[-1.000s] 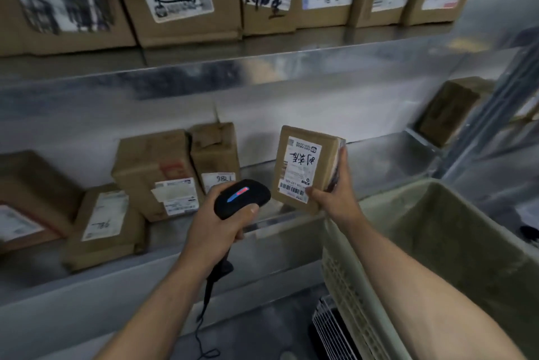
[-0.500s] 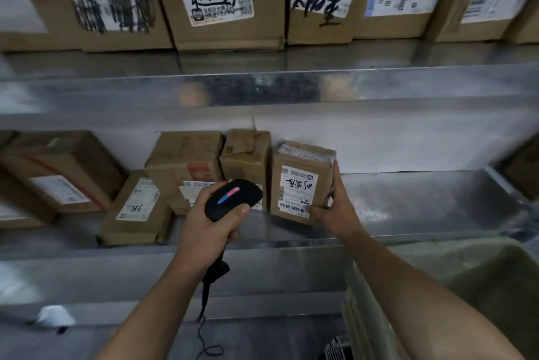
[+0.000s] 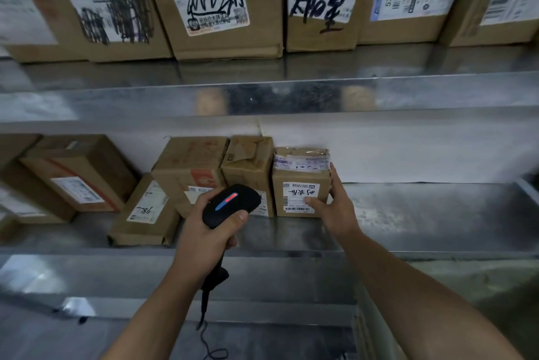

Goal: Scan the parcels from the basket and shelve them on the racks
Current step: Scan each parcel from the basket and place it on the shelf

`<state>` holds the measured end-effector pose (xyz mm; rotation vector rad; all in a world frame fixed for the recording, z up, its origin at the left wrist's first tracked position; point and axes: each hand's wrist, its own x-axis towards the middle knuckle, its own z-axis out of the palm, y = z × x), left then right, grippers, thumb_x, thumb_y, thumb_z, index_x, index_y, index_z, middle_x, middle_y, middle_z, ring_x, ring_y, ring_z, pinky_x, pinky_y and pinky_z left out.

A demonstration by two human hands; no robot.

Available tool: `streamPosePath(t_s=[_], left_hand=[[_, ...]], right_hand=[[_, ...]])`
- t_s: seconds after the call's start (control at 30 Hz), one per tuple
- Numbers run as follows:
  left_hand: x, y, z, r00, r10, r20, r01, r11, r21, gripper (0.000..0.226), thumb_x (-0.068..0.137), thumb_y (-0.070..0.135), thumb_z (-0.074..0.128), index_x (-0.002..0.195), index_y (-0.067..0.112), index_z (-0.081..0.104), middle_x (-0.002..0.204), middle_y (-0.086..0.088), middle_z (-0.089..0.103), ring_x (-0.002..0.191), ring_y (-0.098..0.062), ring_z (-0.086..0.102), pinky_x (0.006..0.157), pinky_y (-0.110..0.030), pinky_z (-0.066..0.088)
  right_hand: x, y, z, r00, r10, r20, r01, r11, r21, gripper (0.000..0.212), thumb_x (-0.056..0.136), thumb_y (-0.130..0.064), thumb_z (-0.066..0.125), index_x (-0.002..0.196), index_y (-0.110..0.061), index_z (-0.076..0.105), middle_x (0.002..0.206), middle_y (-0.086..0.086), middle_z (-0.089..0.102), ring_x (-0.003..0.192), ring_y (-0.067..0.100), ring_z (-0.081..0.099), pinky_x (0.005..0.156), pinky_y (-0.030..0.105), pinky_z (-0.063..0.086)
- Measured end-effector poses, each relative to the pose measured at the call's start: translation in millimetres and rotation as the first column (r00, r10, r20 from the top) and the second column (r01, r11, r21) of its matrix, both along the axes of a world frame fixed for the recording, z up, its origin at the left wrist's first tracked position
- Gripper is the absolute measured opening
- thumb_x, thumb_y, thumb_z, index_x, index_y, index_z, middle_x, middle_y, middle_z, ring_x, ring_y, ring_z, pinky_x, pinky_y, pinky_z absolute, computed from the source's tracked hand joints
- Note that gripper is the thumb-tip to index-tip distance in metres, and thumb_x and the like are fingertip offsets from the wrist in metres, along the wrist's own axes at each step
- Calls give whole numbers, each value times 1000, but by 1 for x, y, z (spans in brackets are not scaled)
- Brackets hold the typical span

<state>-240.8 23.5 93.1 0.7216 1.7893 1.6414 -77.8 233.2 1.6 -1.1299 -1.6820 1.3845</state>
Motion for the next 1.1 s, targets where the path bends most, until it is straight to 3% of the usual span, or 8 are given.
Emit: streamPosePath(t_s=[0.2, 0.37, 0.47, 0.63, 0.73, 0.87, 1.0, 1.1], left_hand=[[2, -4, -1, 1000, -16, -4, 16, 1000, -8, 47, 70, 32, 81, 113, 39, 64, 95, -12, 71, 67, -21, 65, 61, -31, 54], [-4, -2, 2, 994, -104, -34, 104, 995, 4, 42, 79, 27, 85, 114, 40, 66, 95, -8, 71, 64, -21, 63, 60, -32, 55], [-6, 2, 5, 986, -163, -34, 164, 986, 24, 40, 87, 11, 79, 117, 32, 64, 100, -10, 70, 63, -19, 62, 57, -29, 54], [-3, 6, 5, 949, -315, -34, 315, 949, 20, 43, 84, 14, 83, 116, 35, 64, 104, -2, 71, 74, -18, 68, 56, -24, 56], [-2, 5, 0, 911, -410, -30, 411, 912, -4, 49, 79, 24, 88, 121, 31, 63, 97, -8, 72, 65, -20, 66, 58, -30, 56], [6, 1, -7, 844, -536, -37, 535, 844, -33, 41, 87, 15, 80, 117, 36, 62, 98, -12, 70, 59, -20, 63, 58, -29, 56], [22, -3, -14, 768, -640, -5, 638, 767, -76, 48, 71, 38, 83, 114, 39, 63, 100, -7, 71, 64, -21, 66, 60, -31, 56], [39, -5, -20, 712, -702, -4, 698, 709, -95, 48, 66, 40, 78, 112, 40, 64, 92, 0, 72, 61, -19, 66, 63, -38, 58]], right_hand=[[0, 3, 5, 999, 29, 43, -29, 1000, -10, 97, 85, -11, 80, 157, -42, 24, 135, -9, 63, 121, 15, 61, 100, 36, 53], [6, -5, 16, 995, -22, 97, 25, 999, -25, 106, 81, -24, 85, 159, -41, 16, 156, -4, 42, 141, 23, 44, 113, 45, 42], [20, -18, 20, 971, -78, 226, 67, 996, 58, 99, 85, -33, 80, 160, -32, 16, 163, -2, 31, 148, 23, 32, 115, 40, 33], [52, -52, 18, 927, -217, 306, 181, 973, 142, 81, 91, -33, 74, 158, -26, 29, 162, -1, 33, 147, 19, 33, 113, 28, 27], [69, -77, 19, 908, -278, 312, 236, 957, 167, 74, 93, -33, 71, 156, -25, 32, 161, -2, 34, 147, 18, 31, 113, 26, 26], [95, -116, 13, 851, -388, 355, 329, 919, 217, 69, 93, -30, 72, 153, -18, 39, 158, 4, 39, 147, 21, 33, 112, 22, 24], [126, -158, 3, 774, -482, 410, 432, 876, 214, 68, 93, -27, 73, 152, -14, 42, 157, 8, 40, 147, 22, 34, 110, 17, 22], [148, -189, -6, 711, -533, 458, 502, 841, 201, 68, 92, -30, 72, 151, -13, 43, 156, 9, 41, 147, 22, 34, 110, 17, 21]])
